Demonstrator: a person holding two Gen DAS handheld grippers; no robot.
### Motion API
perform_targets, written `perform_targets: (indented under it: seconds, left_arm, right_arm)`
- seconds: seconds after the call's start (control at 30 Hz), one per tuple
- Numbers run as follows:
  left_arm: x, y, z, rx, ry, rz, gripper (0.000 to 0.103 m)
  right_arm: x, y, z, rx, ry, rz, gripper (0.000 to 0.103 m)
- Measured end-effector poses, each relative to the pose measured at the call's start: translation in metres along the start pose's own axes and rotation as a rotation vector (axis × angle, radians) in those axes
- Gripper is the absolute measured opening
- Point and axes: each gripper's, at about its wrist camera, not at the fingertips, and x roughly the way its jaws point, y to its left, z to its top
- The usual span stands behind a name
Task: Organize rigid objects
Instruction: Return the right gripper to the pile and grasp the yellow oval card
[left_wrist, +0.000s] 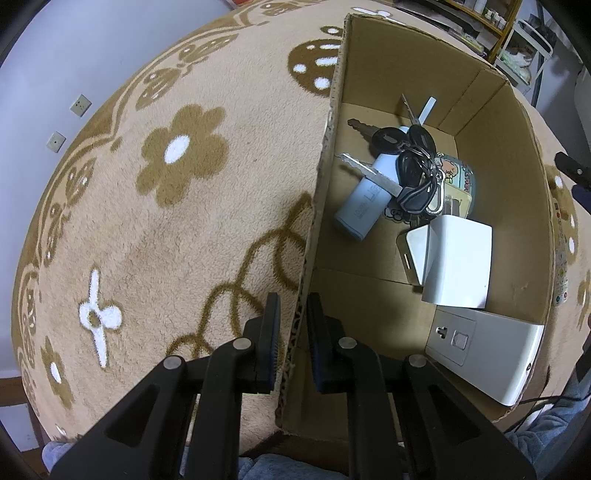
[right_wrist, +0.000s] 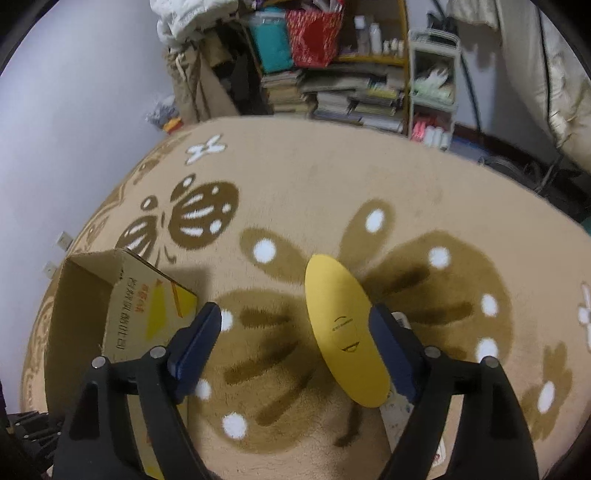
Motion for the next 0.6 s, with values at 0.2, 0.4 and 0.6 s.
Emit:
perform_targets:
  seconds: [0.2,0.4,0.6]
  left_arm:
    - [0.001,0.0,0.0,0.004,-0.001,0.004,0.014]
    - [0.001,-0.001,0.002,0.005,0.0,0.005,0.014]
    - [0.001,-0.001,0.002,0.006,0.0,0.006,0.014]
  right_arm:
    - [0.028,-0.01,0.01,-0.057,0.057,-0.072,0.087]
    - [0.047,-0.021,0.011,-0.084,0.107,-0.081,0.087]
    - [0.07,-0.023,0.01,-0.103,0.179,-0.032,0.087]
